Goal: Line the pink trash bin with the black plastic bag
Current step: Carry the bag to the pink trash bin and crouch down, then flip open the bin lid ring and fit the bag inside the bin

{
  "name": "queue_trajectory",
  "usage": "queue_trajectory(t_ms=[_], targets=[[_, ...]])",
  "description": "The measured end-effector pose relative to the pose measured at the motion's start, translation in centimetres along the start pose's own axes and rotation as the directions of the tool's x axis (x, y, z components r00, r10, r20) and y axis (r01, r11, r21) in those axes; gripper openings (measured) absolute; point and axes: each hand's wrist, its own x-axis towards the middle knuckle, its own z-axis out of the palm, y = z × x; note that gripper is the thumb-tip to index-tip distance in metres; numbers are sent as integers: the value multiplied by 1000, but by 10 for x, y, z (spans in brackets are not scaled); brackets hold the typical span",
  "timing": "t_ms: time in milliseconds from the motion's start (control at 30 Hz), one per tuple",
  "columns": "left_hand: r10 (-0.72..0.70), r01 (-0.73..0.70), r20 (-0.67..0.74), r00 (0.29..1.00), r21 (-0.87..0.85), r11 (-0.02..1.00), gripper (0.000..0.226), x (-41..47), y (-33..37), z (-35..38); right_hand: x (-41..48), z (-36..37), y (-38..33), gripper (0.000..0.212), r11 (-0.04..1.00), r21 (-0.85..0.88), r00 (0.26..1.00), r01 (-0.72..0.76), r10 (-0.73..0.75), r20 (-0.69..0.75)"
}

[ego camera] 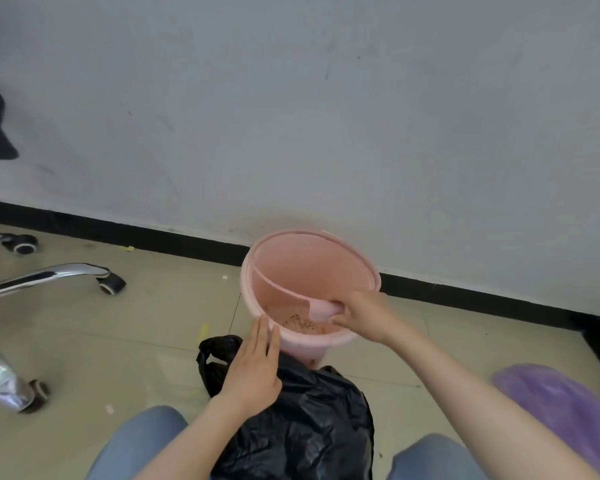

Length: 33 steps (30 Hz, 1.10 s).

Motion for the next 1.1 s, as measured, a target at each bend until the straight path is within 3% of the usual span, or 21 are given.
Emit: queue_trajectory(t_ms=[100,267,333,400,433,467,533,600,667,767,867,967,1100], targets=[[-14,14,17,1000,15,1000,72,1,0,-3,8,-43,0,33,997,41,998,66,-65,-27],[-22,20,56,998,30,999,70,4,-1,-10,41,-96,-1,35,949,285,952,135,-45,-302],[-19,18,54,998,19,1000,69,5,-1,-12,64,-111,5,31,960,250,861,125,20,-507],[-25,25,48,999,12,1000,69,5,1,-12,91,-121,10,25,988,151,681,-20,124,-721],[-32,31,45,998,11,999,69,5,2,-12,103,-124,11,25,983,148,610,-104,181,-771],[-36,35,45,998,15,999,69,6,3,-10,116,-127,10,25,971,173,584,-165,238,-776],[-40,38,57,998,31,999,69,6,3,-7,140,-129,8,26,949,237,653,-208,315,-689],[-49,46,66,997,43,998,70,8,3,-7,159,-128,10,36,945,275,768,-174,305,-563],[-56,52,76,996,49,997,70,9,5,-10,166,-121,14,47,943,294,830,-155,286,-479],[-58,53,95,994,55,997,70,9,7,-12,151,-95,17,44,930,350,848,-115,276,-453],[-49,41,87,995,90,995,69,9,5,-13,114,-64,16,39,825,563,873,-50,310,-377],[-53,47,64,997,94,994,66,7,5,-13,69,-32,15,34,795,606,882,-22,301,-363],[-63,65,-116,991,14,998,59,-1,0,-2,13,16,21,31,775,631,846,-37,360,-393]])
